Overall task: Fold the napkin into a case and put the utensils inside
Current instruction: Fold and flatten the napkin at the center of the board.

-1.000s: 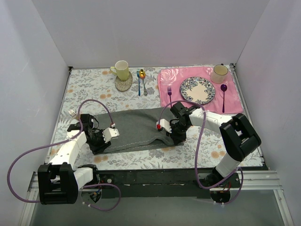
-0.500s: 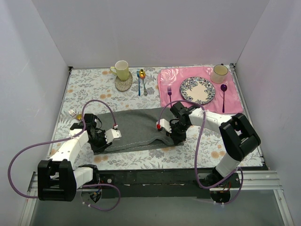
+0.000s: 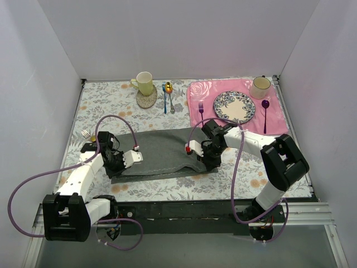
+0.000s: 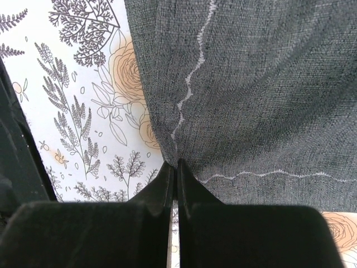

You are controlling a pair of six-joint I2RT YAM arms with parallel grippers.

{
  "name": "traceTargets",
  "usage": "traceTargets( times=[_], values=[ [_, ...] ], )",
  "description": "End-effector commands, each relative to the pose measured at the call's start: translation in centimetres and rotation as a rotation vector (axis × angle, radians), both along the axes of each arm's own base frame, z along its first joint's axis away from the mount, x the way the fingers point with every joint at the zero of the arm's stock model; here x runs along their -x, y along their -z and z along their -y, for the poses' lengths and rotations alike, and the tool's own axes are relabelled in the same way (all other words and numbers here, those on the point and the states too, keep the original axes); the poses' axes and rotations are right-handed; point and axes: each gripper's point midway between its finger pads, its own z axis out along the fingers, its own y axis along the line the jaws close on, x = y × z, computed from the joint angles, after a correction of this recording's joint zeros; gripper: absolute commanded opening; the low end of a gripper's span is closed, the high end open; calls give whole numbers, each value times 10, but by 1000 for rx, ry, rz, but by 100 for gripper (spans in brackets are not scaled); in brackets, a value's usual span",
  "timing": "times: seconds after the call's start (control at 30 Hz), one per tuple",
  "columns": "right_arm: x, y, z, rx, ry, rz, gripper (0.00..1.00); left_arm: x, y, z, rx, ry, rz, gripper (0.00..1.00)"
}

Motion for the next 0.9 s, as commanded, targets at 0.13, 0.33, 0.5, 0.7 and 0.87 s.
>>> traceTargets(
  times=[0.13, 0.33, 0.5, 0.7, 0.87],
  values=[
    [2, -14, 12, 13, -21, 42, 1, 3, -6, -6, -36, 31, 12, 0],
    [3, -11, 18, 32, -29, 60, 1, 10, 4, -11, -65, 29, -20, 0],
    [2, -9, 19, 44, -30, 54, 1, 12, 12, -14, -81, 23, -26, 0],
    [-1, -9, 18, 41, -28, 63, 1, 9, 14, -13, -71, 17, -21, 0],
    [-2, -6, 17, 49, -30, 53, 6, 8, 12, -11, -65, 17, -18, 0]
  ],
)
